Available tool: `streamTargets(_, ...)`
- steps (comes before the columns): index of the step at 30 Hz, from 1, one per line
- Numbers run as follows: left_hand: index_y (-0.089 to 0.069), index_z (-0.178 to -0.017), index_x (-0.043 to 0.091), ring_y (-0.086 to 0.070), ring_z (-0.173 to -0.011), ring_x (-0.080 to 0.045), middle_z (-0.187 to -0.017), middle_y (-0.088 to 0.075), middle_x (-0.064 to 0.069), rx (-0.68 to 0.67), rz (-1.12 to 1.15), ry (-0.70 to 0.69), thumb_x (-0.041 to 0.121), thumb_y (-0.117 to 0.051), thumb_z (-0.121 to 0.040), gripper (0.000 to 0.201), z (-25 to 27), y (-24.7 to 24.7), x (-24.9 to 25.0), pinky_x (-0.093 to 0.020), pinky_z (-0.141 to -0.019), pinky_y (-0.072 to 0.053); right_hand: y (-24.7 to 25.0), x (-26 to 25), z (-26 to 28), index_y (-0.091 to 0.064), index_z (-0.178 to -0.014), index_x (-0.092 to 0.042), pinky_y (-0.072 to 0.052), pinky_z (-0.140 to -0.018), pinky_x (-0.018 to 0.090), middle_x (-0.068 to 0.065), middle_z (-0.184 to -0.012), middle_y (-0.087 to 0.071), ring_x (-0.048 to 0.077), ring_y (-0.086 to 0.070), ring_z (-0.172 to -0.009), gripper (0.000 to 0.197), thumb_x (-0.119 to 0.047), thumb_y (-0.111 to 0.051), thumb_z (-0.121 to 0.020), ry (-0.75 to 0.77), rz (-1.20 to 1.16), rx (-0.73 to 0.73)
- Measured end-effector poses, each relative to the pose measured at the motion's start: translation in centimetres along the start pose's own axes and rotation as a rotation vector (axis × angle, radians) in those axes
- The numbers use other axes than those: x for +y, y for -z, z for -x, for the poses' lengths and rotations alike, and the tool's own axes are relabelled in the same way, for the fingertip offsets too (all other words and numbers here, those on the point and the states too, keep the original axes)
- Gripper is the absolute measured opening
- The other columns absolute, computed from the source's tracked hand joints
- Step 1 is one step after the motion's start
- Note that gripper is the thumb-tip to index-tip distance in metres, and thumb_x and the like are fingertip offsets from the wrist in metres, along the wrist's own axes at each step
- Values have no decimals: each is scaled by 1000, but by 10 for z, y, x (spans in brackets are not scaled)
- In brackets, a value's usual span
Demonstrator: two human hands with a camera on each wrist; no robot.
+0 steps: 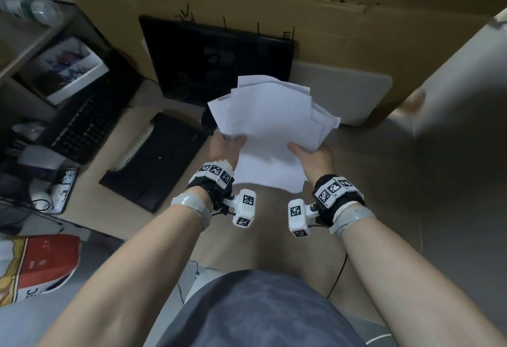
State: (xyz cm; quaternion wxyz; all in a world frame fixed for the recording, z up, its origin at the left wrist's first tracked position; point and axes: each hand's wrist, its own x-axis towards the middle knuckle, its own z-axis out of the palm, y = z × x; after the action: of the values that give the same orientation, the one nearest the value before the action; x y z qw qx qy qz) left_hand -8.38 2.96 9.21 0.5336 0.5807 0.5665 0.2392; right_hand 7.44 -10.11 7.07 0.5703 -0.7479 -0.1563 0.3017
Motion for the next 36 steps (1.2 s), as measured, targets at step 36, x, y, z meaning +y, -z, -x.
streamTargets(36, -41, -130, 21, -54, -111, -15, -118, -51, 4, 166, 210, -20, 51, -81, -67, 81, -28, -14, 48, -23, -87, -38, -5, 4, -26, -71, -102, -9, -54, -65, 22, 1, -92, -75, 12, -72, -80, 38, -11, -86, -67, -177, -78, -175)
